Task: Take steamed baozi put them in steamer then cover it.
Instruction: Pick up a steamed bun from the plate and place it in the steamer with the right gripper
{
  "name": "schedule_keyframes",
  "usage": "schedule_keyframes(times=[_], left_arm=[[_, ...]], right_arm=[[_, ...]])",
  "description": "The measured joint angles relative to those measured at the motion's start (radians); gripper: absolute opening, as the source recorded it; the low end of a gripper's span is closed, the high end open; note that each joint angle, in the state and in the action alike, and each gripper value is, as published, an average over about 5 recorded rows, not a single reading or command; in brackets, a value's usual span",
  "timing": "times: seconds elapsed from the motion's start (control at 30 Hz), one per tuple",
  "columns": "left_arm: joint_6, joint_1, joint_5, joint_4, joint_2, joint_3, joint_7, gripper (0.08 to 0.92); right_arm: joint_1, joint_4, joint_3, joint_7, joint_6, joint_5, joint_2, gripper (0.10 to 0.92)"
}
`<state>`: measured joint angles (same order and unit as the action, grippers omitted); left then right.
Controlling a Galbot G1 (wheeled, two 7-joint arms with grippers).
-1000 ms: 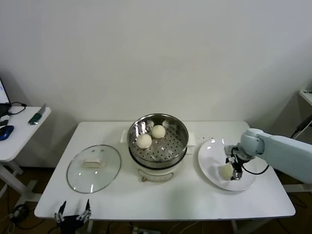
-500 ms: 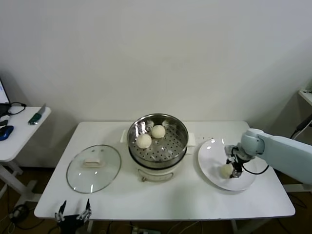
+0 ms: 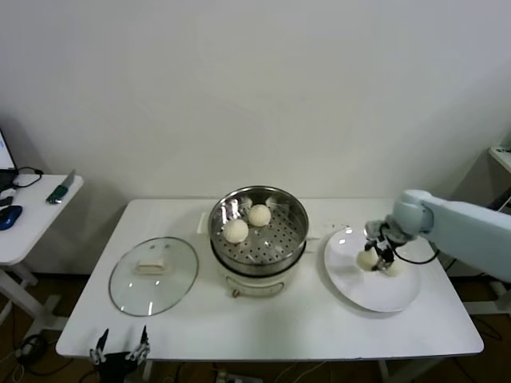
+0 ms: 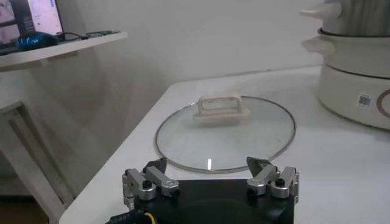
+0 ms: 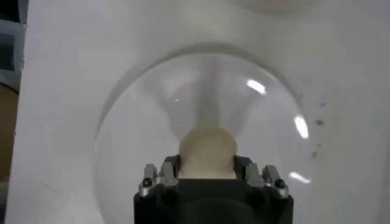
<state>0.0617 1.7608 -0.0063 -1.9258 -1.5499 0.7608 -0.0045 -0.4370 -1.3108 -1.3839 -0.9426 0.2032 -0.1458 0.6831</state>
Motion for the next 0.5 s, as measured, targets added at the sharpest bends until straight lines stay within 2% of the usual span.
schedule_keyframes(times=[0.5], left_arm=[[-0.002, 0.012, 0.022, -0.017, -0.008, -0.003, 0.0, 0.823]], right_arm=[[-0.459, -0.125, -0.133, -0.014, -0.306, -0.046, 0.222, 0.609]])
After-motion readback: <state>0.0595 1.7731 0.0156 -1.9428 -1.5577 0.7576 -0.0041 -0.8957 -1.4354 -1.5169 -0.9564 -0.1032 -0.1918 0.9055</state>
